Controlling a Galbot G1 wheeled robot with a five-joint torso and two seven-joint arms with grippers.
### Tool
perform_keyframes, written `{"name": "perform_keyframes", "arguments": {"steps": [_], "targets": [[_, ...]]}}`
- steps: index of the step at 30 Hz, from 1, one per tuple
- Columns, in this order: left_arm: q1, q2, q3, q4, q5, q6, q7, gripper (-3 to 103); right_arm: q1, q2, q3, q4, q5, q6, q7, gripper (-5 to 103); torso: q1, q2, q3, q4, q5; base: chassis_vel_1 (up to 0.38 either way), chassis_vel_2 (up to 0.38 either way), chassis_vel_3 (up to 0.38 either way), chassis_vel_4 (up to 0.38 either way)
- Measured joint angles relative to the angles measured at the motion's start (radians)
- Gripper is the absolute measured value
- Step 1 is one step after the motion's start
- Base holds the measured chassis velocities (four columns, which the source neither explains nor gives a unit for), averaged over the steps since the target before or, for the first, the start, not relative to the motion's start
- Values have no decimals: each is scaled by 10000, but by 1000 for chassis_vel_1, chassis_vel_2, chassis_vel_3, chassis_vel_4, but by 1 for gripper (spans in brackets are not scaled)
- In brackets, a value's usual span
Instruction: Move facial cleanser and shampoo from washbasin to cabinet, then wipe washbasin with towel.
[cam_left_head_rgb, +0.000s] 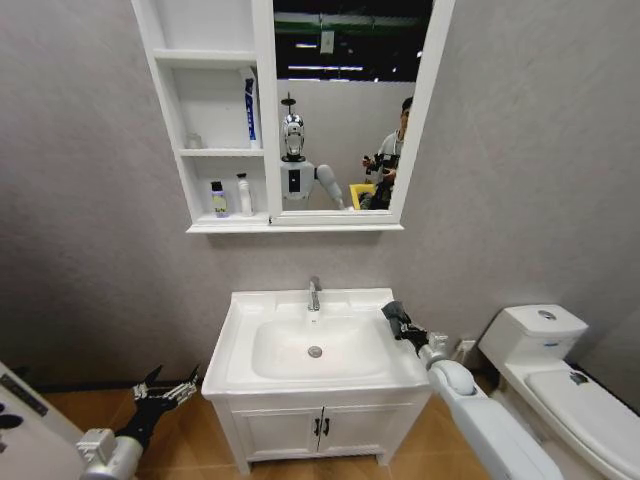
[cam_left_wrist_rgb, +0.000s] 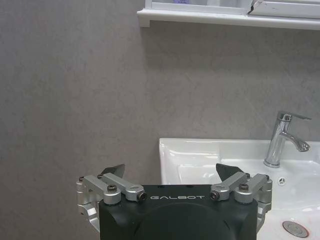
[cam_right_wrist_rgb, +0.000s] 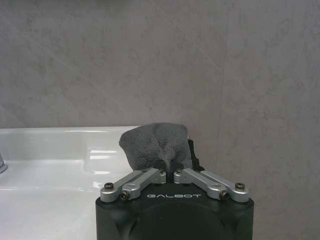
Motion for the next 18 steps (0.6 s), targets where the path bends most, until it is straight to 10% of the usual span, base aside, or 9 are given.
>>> {"name": "perform_keyframes", "arguments": {"steps": [10, 18], "targets": [[0, 0, 0, 0, 0, 0, 0, 100, 596, 436, -206, -1726, 503, 780, -1377, 30, 1, 0, 0, 0, 0, 0, 0, 0, 0], [0, 0, 0, 0, 0, 0, 0, 100, -435, 543, 469, -315, -627, 1033, 63, 57, 0, 1, 0, 0, -1, 0, 0, 0, 0]]}}
